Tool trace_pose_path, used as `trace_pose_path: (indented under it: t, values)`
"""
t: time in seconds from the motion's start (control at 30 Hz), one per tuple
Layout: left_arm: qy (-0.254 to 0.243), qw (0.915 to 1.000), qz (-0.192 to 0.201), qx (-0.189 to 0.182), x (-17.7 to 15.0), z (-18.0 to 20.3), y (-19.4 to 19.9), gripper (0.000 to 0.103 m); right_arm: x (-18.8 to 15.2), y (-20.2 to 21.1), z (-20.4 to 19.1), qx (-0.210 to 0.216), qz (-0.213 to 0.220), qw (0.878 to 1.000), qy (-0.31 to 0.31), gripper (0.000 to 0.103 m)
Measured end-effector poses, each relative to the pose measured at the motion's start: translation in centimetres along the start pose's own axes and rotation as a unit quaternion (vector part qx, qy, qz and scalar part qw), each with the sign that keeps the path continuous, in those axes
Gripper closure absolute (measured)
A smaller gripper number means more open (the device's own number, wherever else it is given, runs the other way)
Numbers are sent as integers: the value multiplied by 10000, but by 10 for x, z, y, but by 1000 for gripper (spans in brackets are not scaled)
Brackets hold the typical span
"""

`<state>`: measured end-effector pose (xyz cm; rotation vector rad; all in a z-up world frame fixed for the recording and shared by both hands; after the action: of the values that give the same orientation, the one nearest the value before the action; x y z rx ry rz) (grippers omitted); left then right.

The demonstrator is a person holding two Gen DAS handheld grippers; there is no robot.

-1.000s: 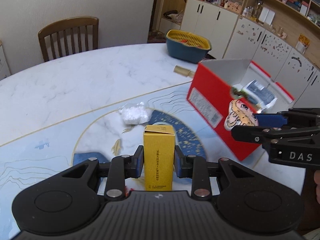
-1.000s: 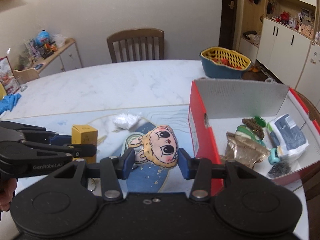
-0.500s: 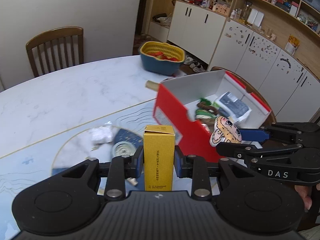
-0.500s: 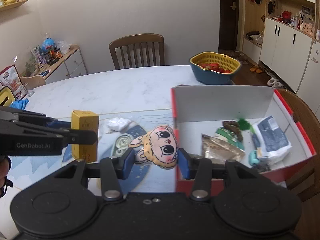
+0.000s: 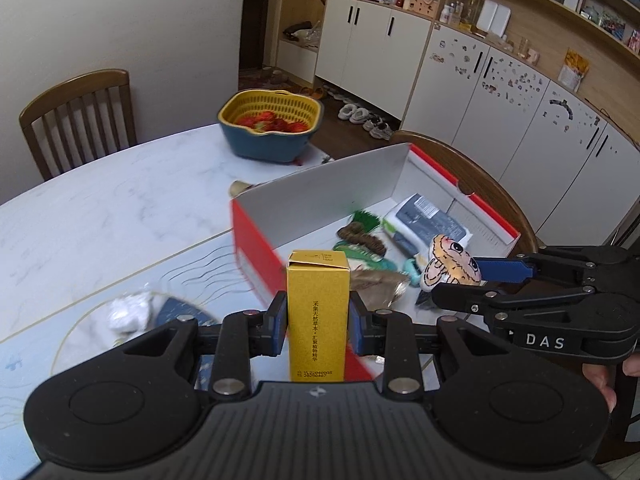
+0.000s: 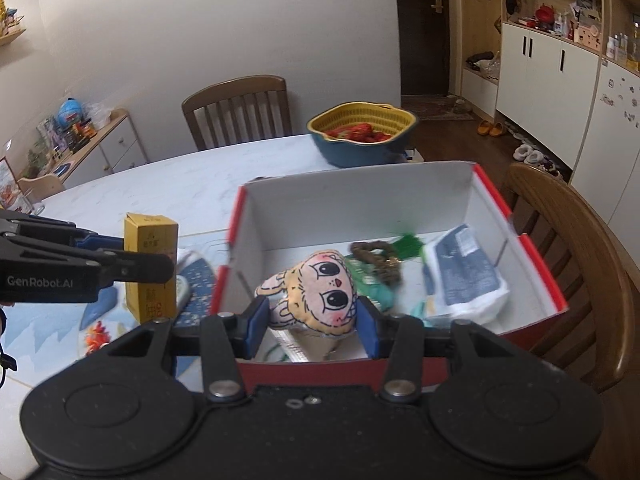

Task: Organize objects
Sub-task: 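Carry the plush doll and yellow box over the red box with both tools, then open both tools to drop the doll and yellow box into the box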

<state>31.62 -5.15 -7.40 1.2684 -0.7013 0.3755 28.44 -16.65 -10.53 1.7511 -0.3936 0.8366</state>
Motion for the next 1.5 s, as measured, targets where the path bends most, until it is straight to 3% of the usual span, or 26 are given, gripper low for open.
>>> trace_pose_path:
  t: [0.3,0.6,1.03,1.5]
  values:
    - [-74,9999,-90,109,34,29,-38,74,8,-10,45,16,0,10000,-38,58]
    - [-313,9975,-379,504,54,37,-87,74,11,-38,72,107,-280,9995,94,58]
    - [-668,9852,-1202,1023,48,25,-154,74,7,-83,79,188,-844,9938,701,58]
    - [-884,9744,-1717,1153,40,25,-198,74,-2,-109,80,312,-1245,9865,1014,58]
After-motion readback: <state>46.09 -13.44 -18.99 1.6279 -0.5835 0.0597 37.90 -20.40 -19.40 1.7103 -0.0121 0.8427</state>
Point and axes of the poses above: each gripper's, at about its wrist camera, not at the fingertips, and y roughly against the way its jaws point, z to its right, x to its top, the point moved 9 cm from there along -y, roughly the way its jaws point
